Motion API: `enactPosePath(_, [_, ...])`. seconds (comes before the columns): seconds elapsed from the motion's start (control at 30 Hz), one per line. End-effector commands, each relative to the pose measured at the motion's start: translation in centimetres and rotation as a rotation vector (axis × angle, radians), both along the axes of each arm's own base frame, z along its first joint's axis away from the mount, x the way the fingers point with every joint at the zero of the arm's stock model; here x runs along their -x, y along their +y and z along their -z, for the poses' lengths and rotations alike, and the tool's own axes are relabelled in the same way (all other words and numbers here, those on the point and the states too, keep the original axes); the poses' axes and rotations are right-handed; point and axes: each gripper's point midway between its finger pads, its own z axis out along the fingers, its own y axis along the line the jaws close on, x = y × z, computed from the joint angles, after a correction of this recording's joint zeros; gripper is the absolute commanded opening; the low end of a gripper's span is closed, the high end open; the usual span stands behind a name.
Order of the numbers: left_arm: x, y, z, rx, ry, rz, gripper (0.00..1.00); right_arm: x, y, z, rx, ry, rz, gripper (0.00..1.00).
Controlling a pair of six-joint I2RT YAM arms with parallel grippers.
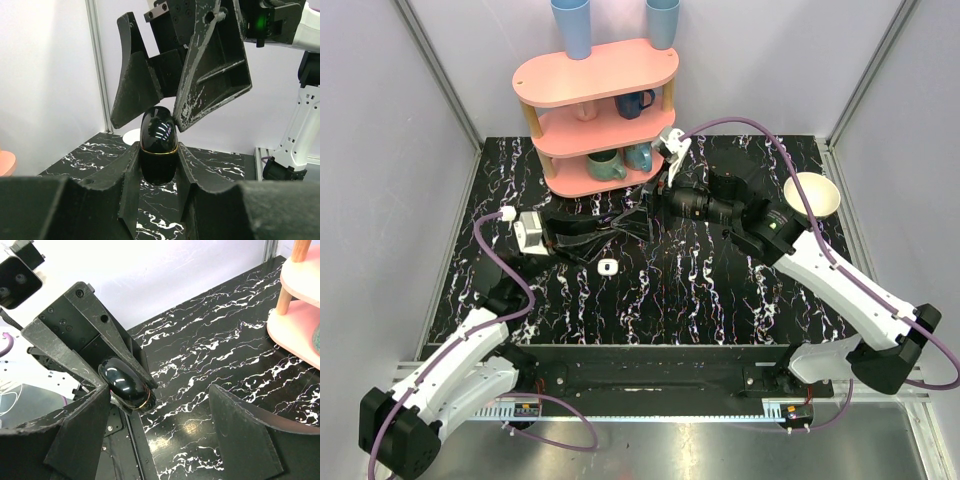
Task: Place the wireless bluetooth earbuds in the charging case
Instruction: Open the charging case.
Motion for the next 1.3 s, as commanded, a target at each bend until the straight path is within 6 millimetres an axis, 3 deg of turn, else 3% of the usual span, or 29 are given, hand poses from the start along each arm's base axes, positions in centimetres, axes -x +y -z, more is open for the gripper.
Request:
enactPosePath(0.0, [5.4,0.3,-4.0,0.033,-0.227,0.148,0.0,-2.6,-0.8,-2.7,-0.055,-0.064,0.134,0.84])
enactPosePath(0.43, [5.7,0.9,-4.3,0.07,-0.228,0.124,0.0,-1.0,-0.4,-4.3,-0.113,-0.065,0.056,0.85])
enactPosePath(0.77, [3.7,1.3,-2.6,0.092,-0.165,0.031,0.0,0.7,-1.9,-8.7,-0.26,-0.126,0.05,0.89])
enactPosePath(0.83, [3.5,1.4,-2.3,0.096,-0.157,0.019,0.0,0.3,-2.3,-8.9,-0.272,-0.133,0.085,0.89])
enactPosePath(0.87, [3.4,1.4,-2.1,0.093,-0.152,0.017,0.0,-0.9,-3.1,-9.1,-0.281,-0.131,0.171,0.89])
enactPosePath(1.0, [3.4,1.6,-2.0,0.092,-0.152,0.005,0.0,-2.8,-4.8,-8.0,-0.234,-0.133,0.298,0.91])
enactPosePath(1.07, [3.2,1.7,-1.8,0.089,-0.15,-0.009,0.0,-1.1,-3.5,-6.4,-0.161,-0.126,0.163,0.91])
enactPosePath(1.1, [3.1,1.8,-2.0,0.095,-0.151,-0.021,0.0,-0.4,-3.0,-6.7,-0.145,-0.135,0.11,0.92])
enactPosePath(1.17, [3.0,1.8,-2.1,0.091,-0.155,-0.025,0.0,1.1,-1.2,-4.8,-0.083,-0.081,-0.04,0.91])
enactPosePath(1.27, [3.2,1.6,-2.9,0.086,-0.172,-0.006,0.0,2.7,-0.1,-3.4,-0.044,-0.021,-0.164,0.89])
